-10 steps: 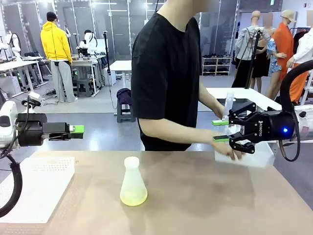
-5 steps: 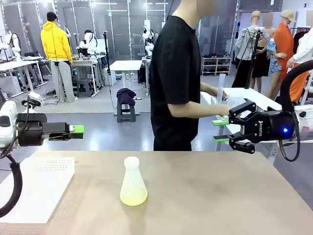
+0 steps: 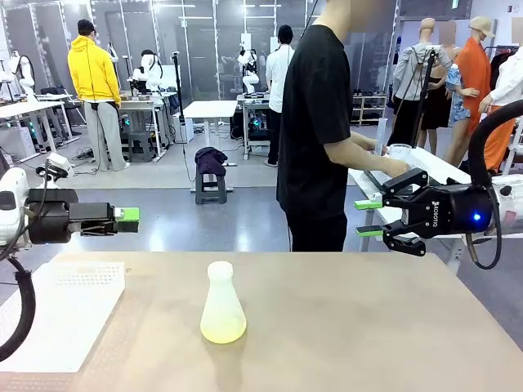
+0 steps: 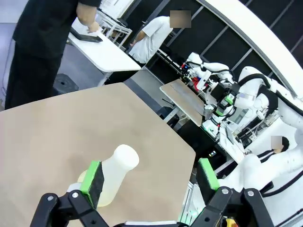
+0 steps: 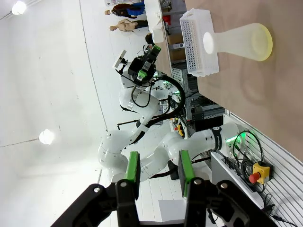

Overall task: Prepare the solutions needed for the experiment.
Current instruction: When the human places the Big flask in the center of the table, pick up the Big flask and place it in the left Organizing basket.

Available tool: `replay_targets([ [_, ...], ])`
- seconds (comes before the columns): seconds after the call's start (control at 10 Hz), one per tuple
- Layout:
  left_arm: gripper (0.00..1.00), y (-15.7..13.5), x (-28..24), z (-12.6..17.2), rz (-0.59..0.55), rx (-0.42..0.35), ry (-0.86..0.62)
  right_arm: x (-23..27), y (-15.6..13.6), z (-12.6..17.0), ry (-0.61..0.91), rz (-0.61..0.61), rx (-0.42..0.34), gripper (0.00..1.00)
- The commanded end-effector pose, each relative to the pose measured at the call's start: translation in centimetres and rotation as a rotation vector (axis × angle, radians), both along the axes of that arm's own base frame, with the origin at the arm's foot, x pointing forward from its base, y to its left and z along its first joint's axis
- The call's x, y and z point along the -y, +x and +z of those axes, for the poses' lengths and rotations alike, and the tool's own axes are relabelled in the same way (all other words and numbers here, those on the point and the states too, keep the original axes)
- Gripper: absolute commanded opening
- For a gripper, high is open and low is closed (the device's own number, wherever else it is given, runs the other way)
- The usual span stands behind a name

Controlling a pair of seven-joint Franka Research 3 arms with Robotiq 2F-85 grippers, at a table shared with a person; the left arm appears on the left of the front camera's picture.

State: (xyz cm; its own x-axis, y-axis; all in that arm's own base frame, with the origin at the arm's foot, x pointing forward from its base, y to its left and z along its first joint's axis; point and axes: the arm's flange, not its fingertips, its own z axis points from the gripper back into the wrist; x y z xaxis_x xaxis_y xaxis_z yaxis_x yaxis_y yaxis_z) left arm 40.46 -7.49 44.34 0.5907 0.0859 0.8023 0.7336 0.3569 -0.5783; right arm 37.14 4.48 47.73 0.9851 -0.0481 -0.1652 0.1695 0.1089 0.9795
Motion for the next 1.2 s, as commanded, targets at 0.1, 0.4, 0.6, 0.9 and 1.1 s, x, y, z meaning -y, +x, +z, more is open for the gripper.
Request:
replay_targets([
  [0.1, 1.0, 2.2, -3.8, 0.7, -0.116, 0.314, 0.168, -0.1, -0.2, 0.1, 0.014, -0.003, 0.001, 0.43],
  [0.4, 1.0, 4.4, -2.3, -1.4, -0.235, 0.631, 0.252, -0.1, -0.2, 0.1, 0.014, -0.003, 0.001, 0.43],
  [0.6, 1.0, 4.6, -1.3, -2.0, -0.218, 0.634, 0.254, -0.1, -0.2, 0.1, 0.014, -0.003, 0.001, 0.43],
  [0.9, 1.0, 3.5, -2.7, -0.8, -0.269, 0.596, 0.273, -0.1, -0.2, 0.1, 0.014, -0.003, 0.001, 0.43],
  [1.1, 1.0, 3.9, -2.4, -1.6, -0.261, 0.617, 0.266, -0.1, -0.2, 0.1, 0.014, -0.003, 0.001, 0.43],
])
